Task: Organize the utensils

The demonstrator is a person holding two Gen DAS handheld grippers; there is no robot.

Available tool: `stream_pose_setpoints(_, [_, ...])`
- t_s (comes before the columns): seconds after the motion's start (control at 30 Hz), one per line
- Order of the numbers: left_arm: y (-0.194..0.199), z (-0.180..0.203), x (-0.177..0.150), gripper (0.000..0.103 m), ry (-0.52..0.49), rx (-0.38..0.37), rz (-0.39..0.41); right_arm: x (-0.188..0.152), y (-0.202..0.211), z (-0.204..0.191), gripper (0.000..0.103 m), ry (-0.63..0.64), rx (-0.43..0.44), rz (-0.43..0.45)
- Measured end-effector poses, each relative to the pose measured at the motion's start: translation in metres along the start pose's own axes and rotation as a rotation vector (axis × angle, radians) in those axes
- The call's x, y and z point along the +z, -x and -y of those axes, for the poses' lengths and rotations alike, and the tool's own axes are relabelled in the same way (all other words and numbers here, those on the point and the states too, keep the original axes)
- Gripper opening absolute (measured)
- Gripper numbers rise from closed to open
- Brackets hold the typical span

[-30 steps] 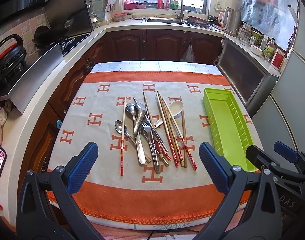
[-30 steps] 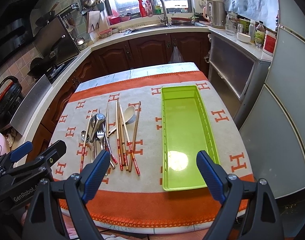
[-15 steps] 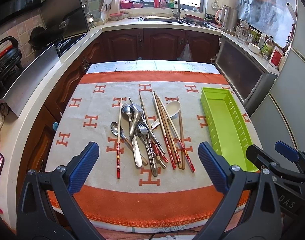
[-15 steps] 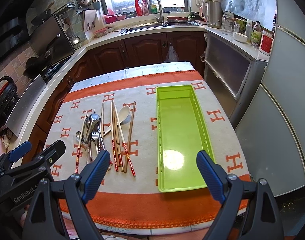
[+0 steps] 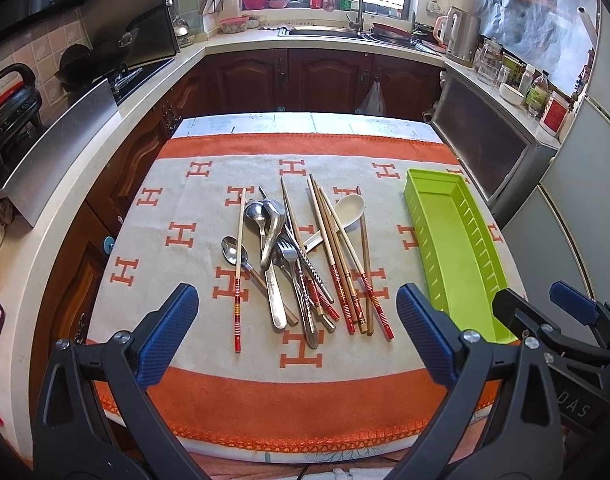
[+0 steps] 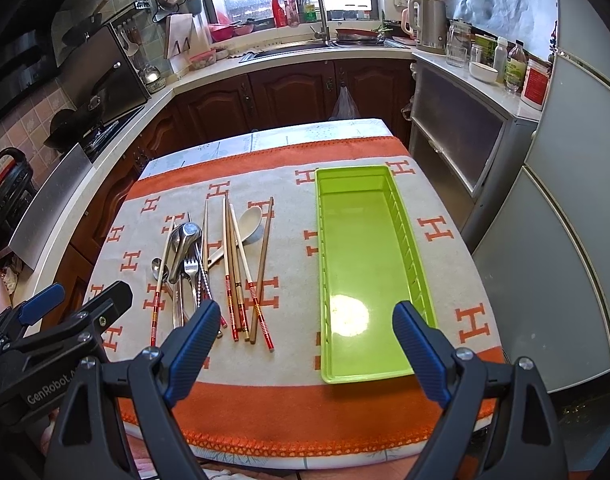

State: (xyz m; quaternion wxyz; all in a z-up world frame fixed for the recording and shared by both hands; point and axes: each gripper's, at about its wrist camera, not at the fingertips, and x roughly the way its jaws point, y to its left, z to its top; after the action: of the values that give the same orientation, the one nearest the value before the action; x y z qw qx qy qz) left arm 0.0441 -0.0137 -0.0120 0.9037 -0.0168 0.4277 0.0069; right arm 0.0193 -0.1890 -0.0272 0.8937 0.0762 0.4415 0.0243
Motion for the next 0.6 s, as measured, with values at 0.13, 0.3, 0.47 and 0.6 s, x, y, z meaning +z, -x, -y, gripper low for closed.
stream_pose_setpoints(0.13, [-0.004,-0.008,-0.001,0.098,0.008,-0.003,-0.009,0.002,-0.004,-0.006,0.089,0.008,-0.006,-0.010])
stream_pose_setpoints(0.3, [-0.014,-0.018,0.001,0.098,0.021,-0.018,-0.025,0.006,-0.011,-0.014,0.089,0.029,-0.017,-0.022])
stream_pose_setpoints(0.47, [-0.029,-0.029,0.007,0.098,0.019,-0.035,-0.034,0.012,-0.019,-0.026,0.089,0.054,-0.019,-0.034])
stream_pose_setpoints(0.6, [-0.039,-0.044,0.014,0.098,0.030,-0.016,-0.023,0.019,-0.030,-0.036,0.087,0.064,0.004,-0.051])
